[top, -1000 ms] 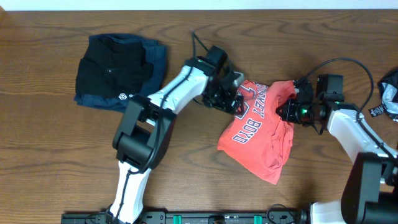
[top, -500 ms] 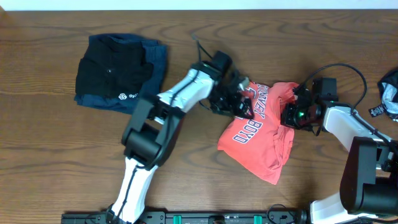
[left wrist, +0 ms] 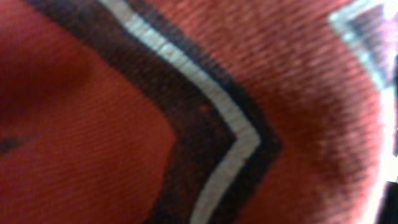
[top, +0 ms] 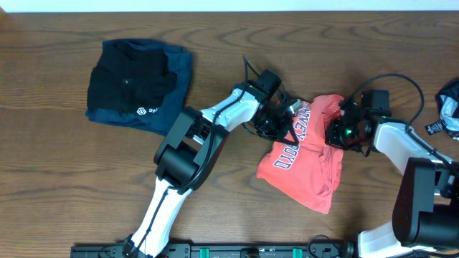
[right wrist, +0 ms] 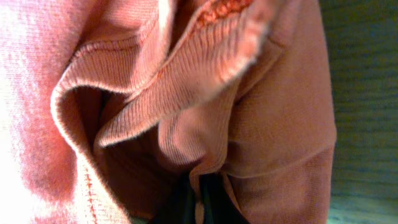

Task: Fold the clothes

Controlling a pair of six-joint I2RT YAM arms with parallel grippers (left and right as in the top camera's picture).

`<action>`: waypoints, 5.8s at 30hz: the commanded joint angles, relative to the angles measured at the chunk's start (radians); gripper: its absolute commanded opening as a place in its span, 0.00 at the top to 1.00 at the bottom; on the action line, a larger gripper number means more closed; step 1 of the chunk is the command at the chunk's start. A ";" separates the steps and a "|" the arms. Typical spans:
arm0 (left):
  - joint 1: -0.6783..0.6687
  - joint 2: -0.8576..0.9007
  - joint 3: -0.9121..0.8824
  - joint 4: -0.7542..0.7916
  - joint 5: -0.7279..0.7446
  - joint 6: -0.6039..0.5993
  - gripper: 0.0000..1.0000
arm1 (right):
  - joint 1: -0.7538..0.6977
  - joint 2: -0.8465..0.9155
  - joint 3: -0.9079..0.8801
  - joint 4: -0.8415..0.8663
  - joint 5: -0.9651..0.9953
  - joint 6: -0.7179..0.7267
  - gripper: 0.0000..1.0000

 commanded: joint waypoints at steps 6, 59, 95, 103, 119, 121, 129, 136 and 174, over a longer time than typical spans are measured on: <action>0.113 -0.183 0.040 -0.006 -0.084 0.012 0.94 | -0.099 -0.194 0.177 -0.187 -0.074 -0.053 0.75; 0.972 -0.787 0.037 -0.363 -0.683 -0.080 0.12 | -0.111 -0.448 0.294 -0.354 -0.081 -0.053 0.57; 0.748 -0.830 -0.071 -0.515 -0.676 0.185 0.35 | -0.111 -0.560 0.294 -0.182 -0.276 -0.232 0.51; 0.747 -1.225 -0.075 -0.665 -0.736 0.185 0.02 | -0.111 -0.779 0.294 -0.212 -0.268 -0.232 0.01; 0.747 -1.369 -0.076 -0.663 -0.750 0.185 0.02 | -0.111 -0.861 0.294 -0.314 -0.259 -0.239 0.01; 0.747 -1.369 -0.076 -0.663 -0.750 0.185 0.02 | -0.111 -0.860 0.294 -0.305 -0.176 -0.278 0.01; 0.747 -1.369 -0.076 -0.663 -0.750 0.185 0.02 | -0.101 -0.859 0.294 -0.287 0.002 -0.277 0.01; 0.747 -1.369 -0.076 -0.663 -0.750 0.184 0.02 | 0.032 -0.998 0.242 -0.290 0.060 -0.292 0.01; 0.747 -1.369 -0.076 -0.663 -0.750 0.185 0.02 | 0.055 -1.699 -0.789 0.291 0.077 -0.284 0.01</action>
